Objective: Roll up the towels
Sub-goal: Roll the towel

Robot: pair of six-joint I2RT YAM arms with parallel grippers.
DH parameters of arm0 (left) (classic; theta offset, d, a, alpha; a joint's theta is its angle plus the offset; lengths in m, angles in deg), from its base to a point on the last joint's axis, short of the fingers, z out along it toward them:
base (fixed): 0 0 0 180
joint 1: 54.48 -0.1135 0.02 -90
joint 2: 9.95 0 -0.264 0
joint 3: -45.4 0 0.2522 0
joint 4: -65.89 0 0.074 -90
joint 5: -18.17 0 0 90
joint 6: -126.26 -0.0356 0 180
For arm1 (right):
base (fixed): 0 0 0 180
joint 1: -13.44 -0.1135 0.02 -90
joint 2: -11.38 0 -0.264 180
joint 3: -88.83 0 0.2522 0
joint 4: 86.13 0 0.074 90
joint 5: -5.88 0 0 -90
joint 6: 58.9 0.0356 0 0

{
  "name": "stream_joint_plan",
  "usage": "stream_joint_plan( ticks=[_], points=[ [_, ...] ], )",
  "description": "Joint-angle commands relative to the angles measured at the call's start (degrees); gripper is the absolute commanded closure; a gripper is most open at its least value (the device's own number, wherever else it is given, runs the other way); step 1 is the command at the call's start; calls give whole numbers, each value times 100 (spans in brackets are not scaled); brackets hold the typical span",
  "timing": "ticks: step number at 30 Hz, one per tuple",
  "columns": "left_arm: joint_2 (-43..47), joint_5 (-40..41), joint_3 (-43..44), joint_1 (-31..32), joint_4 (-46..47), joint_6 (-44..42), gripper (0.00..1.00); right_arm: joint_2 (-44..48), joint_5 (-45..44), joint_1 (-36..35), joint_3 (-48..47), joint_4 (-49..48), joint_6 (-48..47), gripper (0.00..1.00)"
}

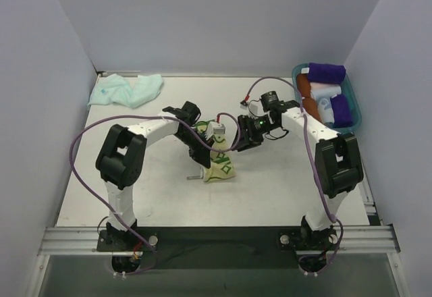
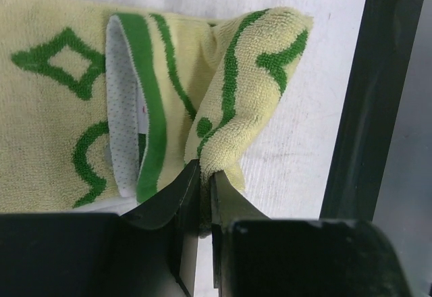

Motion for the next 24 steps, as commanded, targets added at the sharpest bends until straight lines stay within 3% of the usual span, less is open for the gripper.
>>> stream_joint_plan(
  ticks=[1,8,13,24],
  points=[
    [-298,-429,296,-191,-171,-58,85,486,263,35,148,255,-67,60],
    [-870,-648,541,-587,-171,144,83,724,817,-149,500,124,100,70],
    [-1081,-639,638,-666,-171,171,81,698,852,-413,825,-324,381,71],
    [-1240,-648,674,-807,-110,346,78,-479,738,-563,957,-1775,1893,74]
  ],
)
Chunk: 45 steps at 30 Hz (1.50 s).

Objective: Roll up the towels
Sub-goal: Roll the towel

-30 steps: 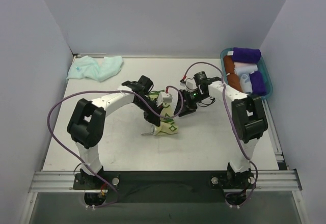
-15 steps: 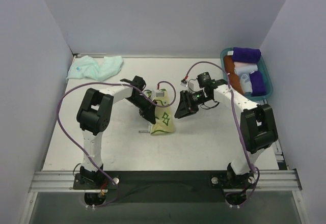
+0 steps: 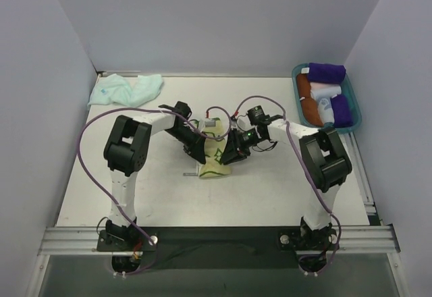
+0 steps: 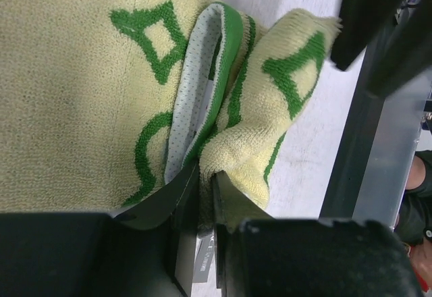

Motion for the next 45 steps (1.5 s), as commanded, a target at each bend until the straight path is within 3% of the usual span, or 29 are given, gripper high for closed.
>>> stream_joint_plan(
  ticks=[1,5,6,9,15,20,24,30,40,43,45],
  points=[
    [-38,-137,182,-121,67,47,77,-362,-57,-21,120,-523,568,75],
    [94,-163,68,-156,138,21,67,-1168,-207,23,7,-524,656,77],
    [225,-172,15,-156,234,4,60,-1276,-216,41,-55,-506,674,78],
    [532,-67,-432,-191,497,30,55,-1409,-434,67,-20,-453,648,78],
    [1997,-32,-1452,-525,1427,109,41,-1198,-778,6,15,-181,490,77],
    [3344,854,-2357,-87,2378,-224,31,-1101,-989,-108,-29,-14,472,77],
    [4075,2819,-2999,1213,2739,-1120,30,-1127,-1068,-161,-82,48,490,76],
    [3856,4369,-3421,2462,3388,-1833,30,-1356,-1007,-161,-240,179,542,76],
    [3233,5251,-3906,3026,4198,-2441,33,-1426,-884,-153,-275,241,613,76],
    [2872,5375,-3748,2869,4181,-2117,40,-1391,-822,-153,-266,241,604,76],
    [2697,4816,-3433,2701,3684,-1931,57,-1330,-778,-144,-214,232,586,76]
  ],
)
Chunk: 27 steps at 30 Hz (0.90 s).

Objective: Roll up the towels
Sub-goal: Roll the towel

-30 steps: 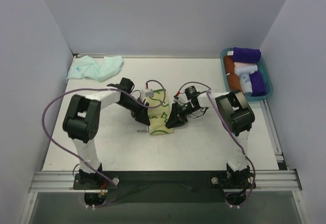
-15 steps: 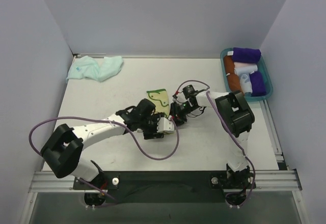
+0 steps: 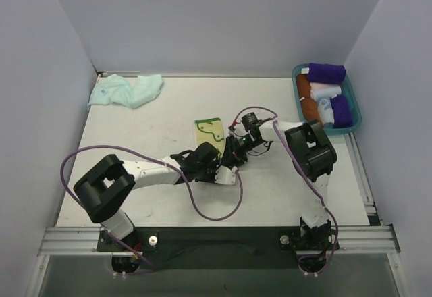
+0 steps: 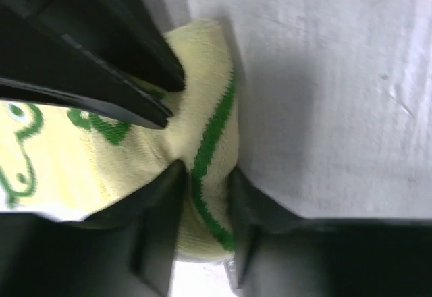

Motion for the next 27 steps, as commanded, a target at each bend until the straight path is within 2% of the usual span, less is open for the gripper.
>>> stream_joint_plan(
  ticks=[1,2,3,8,10,11,13,17,22,27],
  points=[
    [-414,-470,440,-420,-590,440,64,-42,-398,-11,77,294,-179,77],
    [-458,-699,554,-526,-801,538,72,28,-389,7,138,285,-188,77],
    [-511,-1267,782,-631,-1264,583,76,116,-380,42,200,198,-197,77],
    [-721,-2930,1284,-1273,-2619,671,92,889,-345,384,499,-49,-362,75],
    [-897,-3231,1582,-1353,-3007,584,95,1239,-371,542,534,21,-573,71],
    [-1011,-3389,1688,-1397,-3209,548,96,1381,-406,709,552,82,-757,66],
    [-1337,-3828,1925,-1520,-3755,521,98,1688,-564,894,595,407,-1398,61],
    [-1890,-4567,2557,-1792,-4449,557,99,2933,-898,1246,928,768,-2550,50],
    [-2892,-5121,3366,-2134,-5451,416,99,4691,-1083,1291,1746,768,-3920,46],
    [-3621,-5192,4017,-2250,-5725,758,99,5240,-1380,993,1924,1582,-4914,46]
  ],
)
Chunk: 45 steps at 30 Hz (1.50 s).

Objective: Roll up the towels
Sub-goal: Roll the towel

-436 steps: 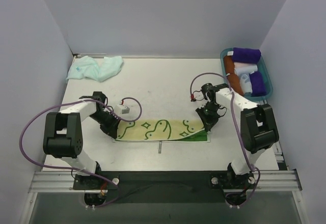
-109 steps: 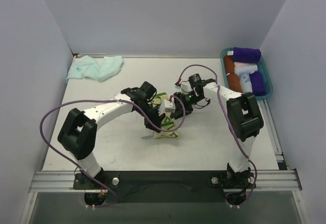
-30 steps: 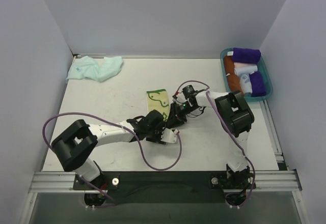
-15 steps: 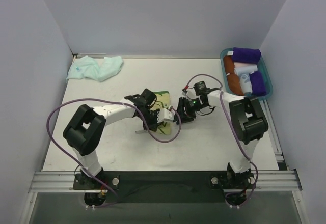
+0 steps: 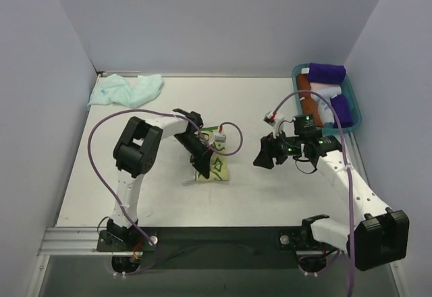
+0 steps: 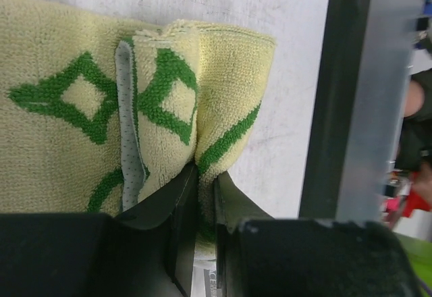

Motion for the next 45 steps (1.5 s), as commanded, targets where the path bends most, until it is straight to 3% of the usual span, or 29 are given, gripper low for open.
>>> stream_joint_plan(
  ticks=[1,2,4,7,11,18,26,32,33,35,36,38,45],
  points=[
    [-471,-28,352,-12,-540,225,99,119,-537,-378,-2,979,-1309,45],
    [-523,8,414,-12,-558,304,99,172,-1235,-989,-107,1164,-1607,43],
    [-690,104,555,-20,-611,410,98,225,-1689,-1546,-301,1455,-1794,41],
    [-893,140,652,-55,-778,323,98,-45,-2068,-2136,-581,1439,-1865,28],
    [-1112,280,731,-117,-892,235,98,-591,-2954,-3311,-811,913,-2067,30],
    [-1297,368,890,-380,-1340,-257,97,-1987,-3623,-4079,-996,-292,-2278,37],
    [-1315,307,714,-548,-1490,-538,94,-2973,-3590,-4194,-1189,-1400,-2541,39],
    [-1377,272,758,-705,-1490,-582,93,-3474,-3168,-4212,-1207,-1603,-2550,53],
    [-1394,245,758,-715,-1490,-600,92,-3571,-3132,-4203,-1198,-1594,-2542,62],
    [-1350,166,749,-767,-1490,-652,91,-3641,-2992,-4159,-1198,-1489,-2481,73],
    [-1333,131,732,-793,-1490,-661,91,-3694,-2730,-4115,-1224,-1393,-2445,86],
    [-1192,35,591,-846,-1315,-496,81,-3747,-2483,-3949,-1374,-1015,-2305,100],
    [-612,-378,20,-1302,-743,-73,58,-4011,-1648,-3641,-1655,66,-2514,100]
  ],
)
